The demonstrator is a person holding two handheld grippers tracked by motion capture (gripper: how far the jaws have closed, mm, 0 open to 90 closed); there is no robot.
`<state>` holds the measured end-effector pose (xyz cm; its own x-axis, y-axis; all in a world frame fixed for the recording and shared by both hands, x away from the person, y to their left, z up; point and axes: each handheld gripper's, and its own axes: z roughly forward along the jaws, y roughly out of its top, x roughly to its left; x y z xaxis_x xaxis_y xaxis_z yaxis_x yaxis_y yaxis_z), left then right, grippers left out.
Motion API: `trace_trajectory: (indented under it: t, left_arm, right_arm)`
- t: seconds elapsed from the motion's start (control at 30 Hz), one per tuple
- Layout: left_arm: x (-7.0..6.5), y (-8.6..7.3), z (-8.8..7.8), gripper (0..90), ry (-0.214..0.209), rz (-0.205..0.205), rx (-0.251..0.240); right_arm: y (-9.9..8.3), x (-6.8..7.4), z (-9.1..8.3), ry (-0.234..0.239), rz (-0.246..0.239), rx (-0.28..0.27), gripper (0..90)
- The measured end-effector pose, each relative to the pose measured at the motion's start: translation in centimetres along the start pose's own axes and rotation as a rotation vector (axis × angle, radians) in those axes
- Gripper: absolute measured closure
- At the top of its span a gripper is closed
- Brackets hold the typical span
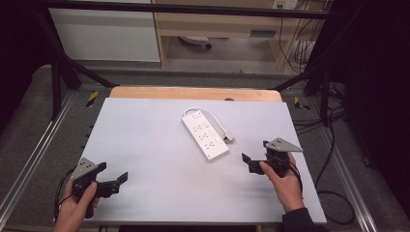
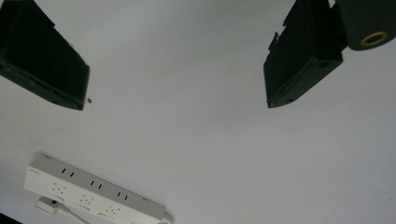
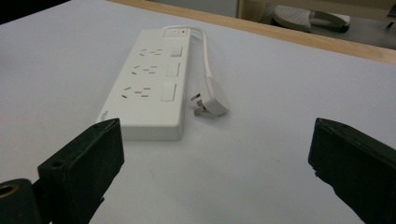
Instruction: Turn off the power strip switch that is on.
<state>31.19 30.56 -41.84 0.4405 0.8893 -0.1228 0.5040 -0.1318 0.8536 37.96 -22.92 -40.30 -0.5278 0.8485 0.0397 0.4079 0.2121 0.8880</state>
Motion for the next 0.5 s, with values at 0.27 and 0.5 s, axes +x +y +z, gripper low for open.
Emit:
trace_trajectory:
  t: [0.27, 0.5]
  left_arm:
    - [-0.1, 0.0, 0.1, 6.9, 0.004, 0.005, 0.007]
    - [-0.1, 0.0, 0.1, 6.9, -0.002, 0.001, 0.009]
  right_arm:
    - [1.9, 0.4, 1.5, 0.026, -0.012, 0.023, 5.0]
    - [4.5, 0.7, 2.1, 0.024, -0.024, 0.003, 10.7]
